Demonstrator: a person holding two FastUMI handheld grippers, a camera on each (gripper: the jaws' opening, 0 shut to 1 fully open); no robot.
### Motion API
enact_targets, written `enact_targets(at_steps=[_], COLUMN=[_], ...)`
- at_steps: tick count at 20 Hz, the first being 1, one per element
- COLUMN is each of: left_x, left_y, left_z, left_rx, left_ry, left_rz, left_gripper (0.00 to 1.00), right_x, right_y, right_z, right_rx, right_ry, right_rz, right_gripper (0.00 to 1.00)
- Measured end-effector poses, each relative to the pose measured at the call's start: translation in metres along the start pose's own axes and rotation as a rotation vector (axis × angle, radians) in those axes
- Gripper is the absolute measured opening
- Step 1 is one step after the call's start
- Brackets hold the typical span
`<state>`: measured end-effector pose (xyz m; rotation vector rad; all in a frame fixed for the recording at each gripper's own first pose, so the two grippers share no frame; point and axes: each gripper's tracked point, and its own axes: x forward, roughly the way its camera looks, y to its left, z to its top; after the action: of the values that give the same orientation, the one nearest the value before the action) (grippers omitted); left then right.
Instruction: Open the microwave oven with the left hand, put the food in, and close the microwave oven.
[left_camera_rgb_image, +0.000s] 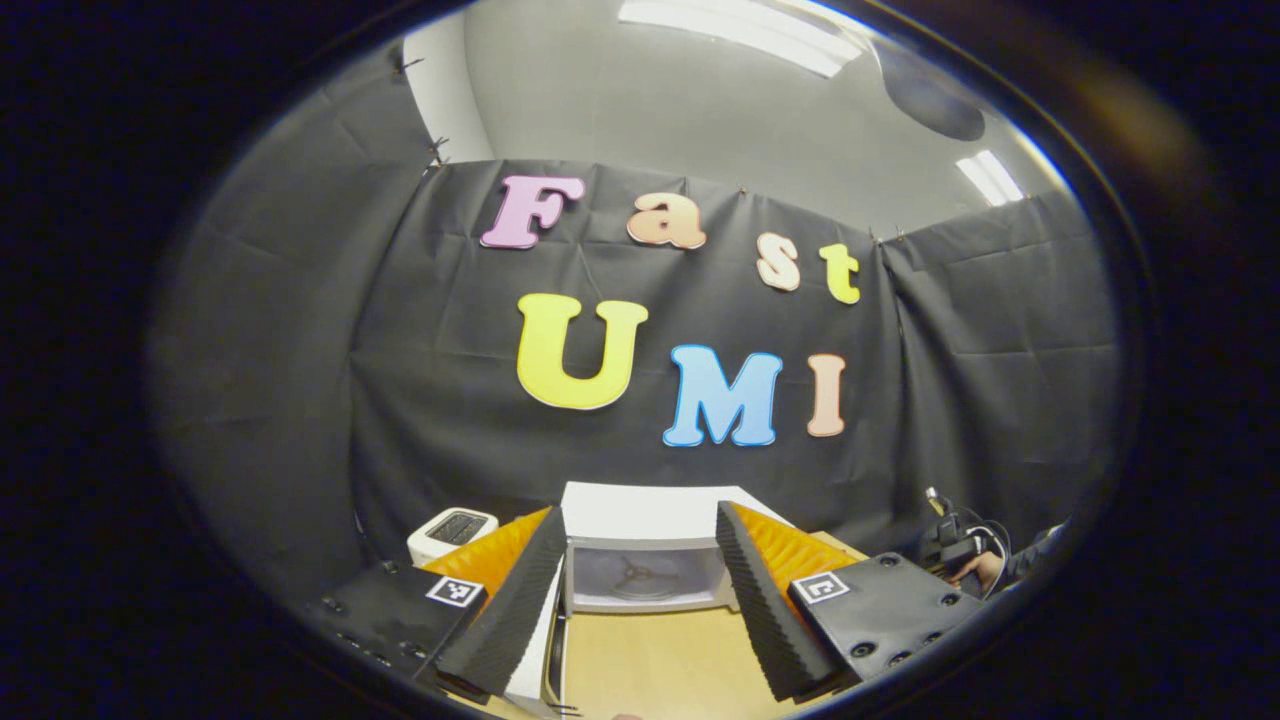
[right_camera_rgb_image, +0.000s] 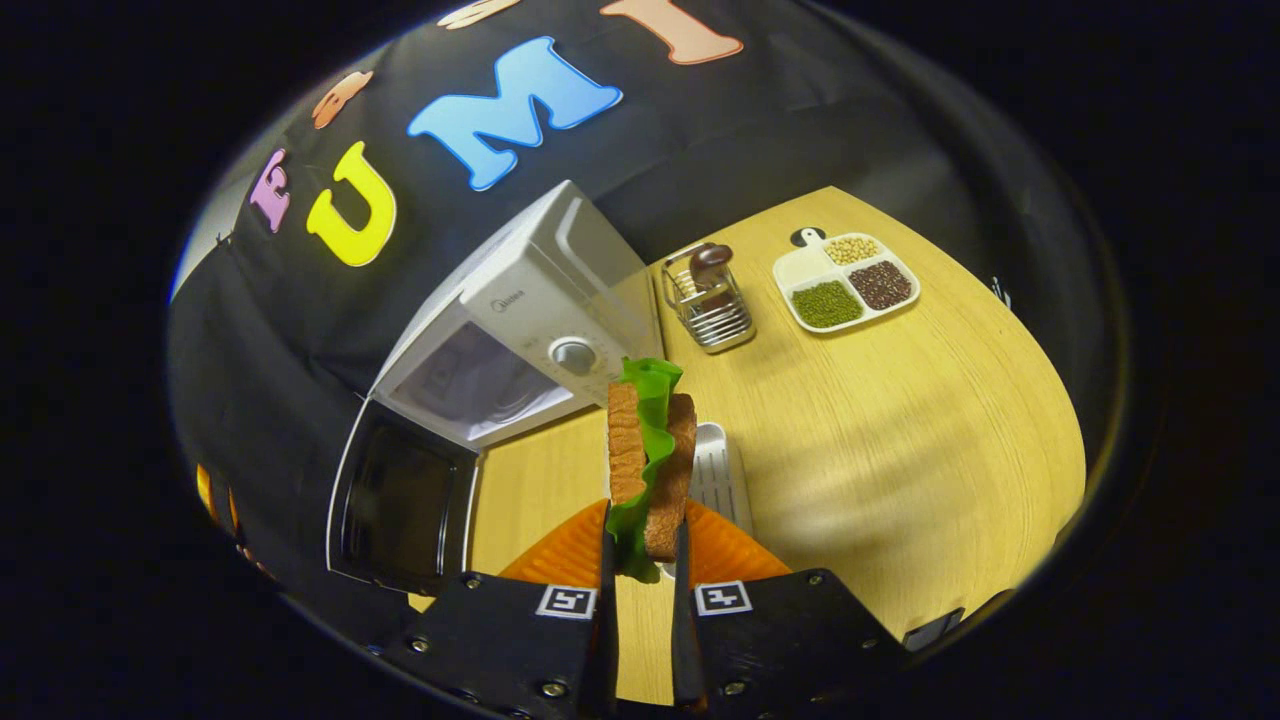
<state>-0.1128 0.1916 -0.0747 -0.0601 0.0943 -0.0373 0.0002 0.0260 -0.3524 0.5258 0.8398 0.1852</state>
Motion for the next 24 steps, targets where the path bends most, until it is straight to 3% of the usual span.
enact_targets(at_steps=[6,12,18,24], left_x=[-0.002,-0.008,-0.01,-0.011], left_y=[0.01,0.021,0.032,0.052], left_z=[0.018,0.025,0.025,0.02], left_rx=[0.032,0.033,0.058,0.06], left_ry=[-0.039,-0.038,-0.022,0.002], left_rz=[0.014,0.029,0.039,0.063], left_gripper=[0.94,0.96,0.96,0.96], right_x=[0.002,0.034,0.092,0.146], right_y=[0.072,0.138,0.179,0.196], right_z=[0.001,0.007,0.011,0.021], right_rx=[0.057,0.219,0.425,0.559], right_ry=[-0.036,-0.072,-0.104,-0.176], right_rz=[0.144,0.278,0.323,0.311], right_gripper=[0.22,0.21,0.21,0.22])
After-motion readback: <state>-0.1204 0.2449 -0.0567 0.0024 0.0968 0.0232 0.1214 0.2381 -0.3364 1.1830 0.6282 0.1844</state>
